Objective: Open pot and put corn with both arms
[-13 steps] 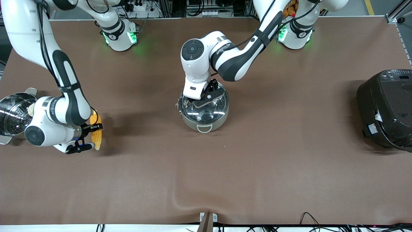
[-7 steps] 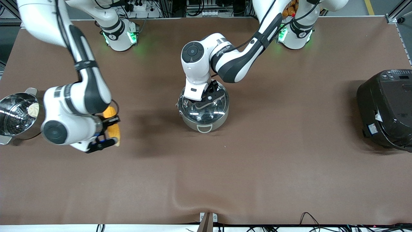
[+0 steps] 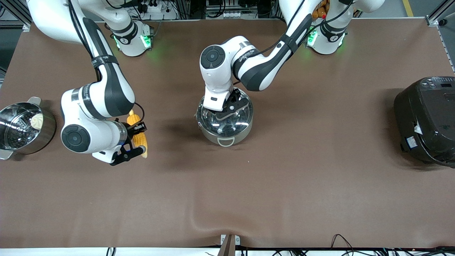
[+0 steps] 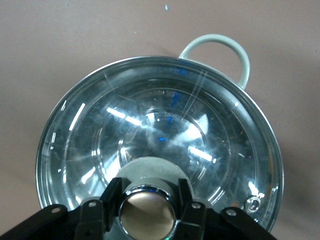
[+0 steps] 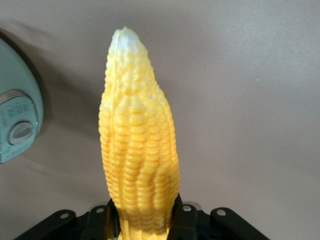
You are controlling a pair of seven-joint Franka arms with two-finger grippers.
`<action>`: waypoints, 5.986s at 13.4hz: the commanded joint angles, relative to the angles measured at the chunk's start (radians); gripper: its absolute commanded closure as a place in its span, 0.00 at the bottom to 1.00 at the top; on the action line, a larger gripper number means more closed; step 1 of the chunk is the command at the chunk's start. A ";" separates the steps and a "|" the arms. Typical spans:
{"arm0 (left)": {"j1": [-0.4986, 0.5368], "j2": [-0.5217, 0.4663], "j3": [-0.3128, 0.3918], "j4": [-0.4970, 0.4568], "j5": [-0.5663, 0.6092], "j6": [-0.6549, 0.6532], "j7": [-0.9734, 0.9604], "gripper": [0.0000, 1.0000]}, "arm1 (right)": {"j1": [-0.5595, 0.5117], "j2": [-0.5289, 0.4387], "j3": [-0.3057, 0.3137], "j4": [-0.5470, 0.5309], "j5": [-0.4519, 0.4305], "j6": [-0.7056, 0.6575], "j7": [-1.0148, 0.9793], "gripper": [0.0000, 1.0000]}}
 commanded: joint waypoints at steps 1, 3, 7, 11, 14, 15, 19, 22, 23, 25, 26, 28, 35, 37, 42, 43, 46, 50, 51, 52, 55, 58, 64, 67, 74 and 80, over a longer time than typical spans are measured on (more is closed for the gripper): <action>0.033 -0.108 -0.003 -0.010 0.008 -0.110 -0.018 1.00 | -0.018 -0.023 0.017 -0.009 0.045 -0.015 0.006 1.00; 0.083 -0.173 -0.003 -0.015 -0.048 -0.130 -0.012 1.00 | -0.007 -0.035 0.021 -0.011 0.086 -0.026 0.050 1.00; 0.180 -0.314 -0.005 -0.143 -0.050 -0.152 -0.004 1.00 | 0.087 -0.032 0.043 -0.003 0.131 -0.017 0.145 1.00; 0.315 -0.449 -0.011 -0.371 -0.044 -0.054 0.132 1.00 | 0.301 0.040 0.035 0.090 0.111 0.035 0.337 1.00; 0.422 -0.538 -0.011 -0.565 -0.050 0.023 0.306 1.00 | 0.393 0.124 0.035 0.185 0.054 0.057 0.343 1.00; 0.453 -0.549 -0.011 -0.621 -0.050 0.052 0.360 1.00 | 0.434 0.150 0.035 0.207 0.018 0.069 0.345 1.00; 0.516 -0.540 -0.009 -0.783 -0.052 0.223 0.405 1.00 | 0.503 0.192 0.035 0.204 -0.090 0.147 0.334 1.00; 0.557 -0.532 -0.009 -0.867 -0.052 0.326 0.434 1.00 | 0.531 0.215 0.035 0.204 -0.108 0.198 0.334 1.00; 0.574 -0.524 -0.008 -0.886 -0.052 0.348 0.449 1.00 | 0.533 0.220 0.035 0.204 -0.113 0.204 0.334 1.00; 0.623 -0.510 -0.009 -0.909 -0.050 0.385 0.503 1.00 | 0.533 0.224 0.035 0.204 -0.130 0.204 0.334 1.00; 0.626 -0.501 -0.008 -0.923 -0.050 0.415 0.519 1.00 | 0.534 0.226 0.035 0.201 -0.141 0.204 0.334 1.00; 0.631 -0.462 -0.005 -0.938 -0.044 0.474 0.522 1.00 | 0.543 0.226 0.035 0.199 -0.151 0.203 0.333 0.69; 0.712 -0.394 -0.006 -0.967 -0.036 0.579 0.566 1.00 | 0.550 0.200 0.037 0.204 -0.202 0.154 0.333 0.00; 0.722 -0.371 -0.006 -0.975 -0.035 0.616 0.571 1.00 | 0.527 0.163 0.035 0.204 -0.190 0.128 0.334 0.00; 0.723 -0.363 -0.003 -0.993 -0.033 0.640 0.574 0.97 | 0.320 0.004 0.032 0.199 -0.191 -0.006 0.226 0.00; 0.732 -0.368 -0.005 -0.992 -0.033 0.640 0.572 0.70 | 0.259 -0.024 0.032 0.199 -0.191 -0.018 0.196 0.00; 0.740 -0.406 -0.009 -0.975 -0.033 0.638 0.571 0.00 | 0.070 -0.090 0.035 0.198 -0.185 -0.109 0.095 0.00; 0.734 -0.493 -0.014 -0.891 -0.033 0.531 0.636 0.00 | -0.101 -0.269 0.023 0.091 -0.127 -0.135 0.026 0.00; 0.734 -0.498 -0.023 -0.834 -0.033 0.458 0.666 0.00 | -0.109 -0.320 -0.006 0.054 -0.127 -0.135 0.018 0.00; 0.734 -0.495 -0.037 -0.761 -0.035 0.367 0.686 0.00 | -0.110 -0.358 -0.035 0.029 -0.116 -0.141 0.017 0.00; 0.735 -0.483 -0.040 -0.526 -0.036 0.091 0.739 0.00 | -0.113 -0.392 -0.143 0.023 -0.050 -0.167 -0.023 0.00; 0.743 -0.501 -0.029 -0.382 -0.036 -0.072 0.918 0.00 | -0.184 -0.408 -0.138 0.029 0.023 -0.219 -0.034 0.00; 0.812 -0.619 -0.029 -0.314 -0.038 -0.207 1.166 0.00 | -0.227 -0.463 -0.103 0.025 -0.016 -0.278 0.030 0.00; 0.833 -0.662 -0.032 -0.312 -0.038 -0.253 1.207 0.00 | -0.268 -0.491 -0.013 0.023 -0.079 -0.284 0.087 0.00; 0.827 -0.653 -0.029 -0.239 -0.082 -0.256 1.215 0.00 | -0.356 -0.480 0.070 0.026 -0.082 -0.311 0.093 0.00; 0.801 -0.636 -0.011 -0.192 -0.088 -0.302 1.259 0.00 | -0.302 -0.481 0.017 0.024 -0.082 -0.313 0.093 0.00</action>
